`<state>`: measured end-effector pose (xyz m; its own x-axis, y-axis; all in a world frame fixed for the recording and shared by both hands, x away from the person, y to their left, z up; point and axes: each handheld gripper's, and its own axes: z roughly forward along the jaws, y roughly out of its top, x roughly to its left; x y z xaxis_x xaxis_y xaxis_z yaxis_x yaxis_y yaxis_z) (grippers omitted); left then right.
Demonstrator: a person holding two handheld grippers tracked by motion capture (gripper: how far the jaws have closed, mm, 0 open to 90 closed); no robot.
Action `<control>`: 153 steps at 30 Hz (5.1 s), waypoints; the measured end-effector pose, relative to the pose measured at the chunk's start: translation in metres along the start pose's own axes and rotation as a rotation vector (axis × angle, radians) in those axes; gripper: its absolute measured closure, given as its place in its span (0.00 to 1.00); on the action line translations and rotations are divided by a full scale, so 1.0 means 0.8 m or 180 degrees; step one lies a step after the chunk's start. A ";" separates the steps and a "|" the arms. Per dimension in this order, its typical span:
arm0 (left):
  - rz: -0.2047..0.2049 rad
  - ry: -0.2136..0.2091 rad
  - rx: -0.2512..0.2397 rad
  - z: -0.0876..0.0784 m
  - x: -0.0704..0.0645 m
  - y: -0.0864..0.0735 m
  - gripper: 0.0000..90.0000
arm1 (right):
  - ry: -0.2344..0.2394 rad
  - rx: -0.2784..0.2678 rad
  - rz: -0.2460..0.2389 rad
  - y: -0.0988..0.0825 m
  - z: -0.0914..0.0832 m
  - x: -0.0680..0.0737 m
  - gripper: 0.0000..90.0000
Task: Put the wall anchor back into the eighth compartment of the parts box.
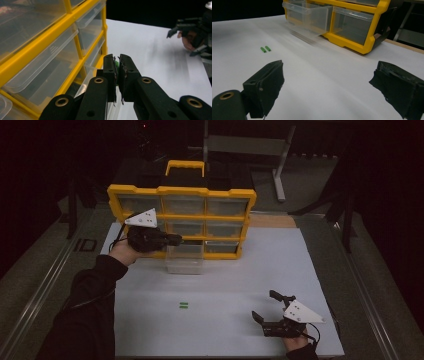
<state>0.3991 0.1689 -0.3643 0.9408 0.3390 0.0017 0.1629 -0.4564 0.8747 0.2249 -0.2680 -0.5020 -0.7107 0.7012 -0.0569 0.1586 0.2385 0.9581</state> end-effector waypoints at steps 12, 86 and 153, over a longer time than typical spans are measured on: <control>-0.0316 0.0141 0.0105 0.025 0.010 -0.026 0.94 | 0.0010 0.0008 -0.0011 0.000 0.001 0.000 0.10; -0.0479 -0.0092 0.0653 0.030 -0.079 -0.048 0.04 | -0.0005 0.0051 -0.0033 0.000 0.001 0.002 0.10; -0.0449 -0.0205 0.0918 0.096 -0.102 -0.170 0.75 | 0.0017 0.0089 -0.0022 -0.002 0.003 0.001 0.10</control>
<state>0.3233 0.1402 -0.5204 0.9183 0.3670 -0.1486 0.3620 -0.6260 0.6907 0.2258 -0.2658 -0.5043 -0.7155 0.6958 -0.0621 0.1726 0.2622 0.9495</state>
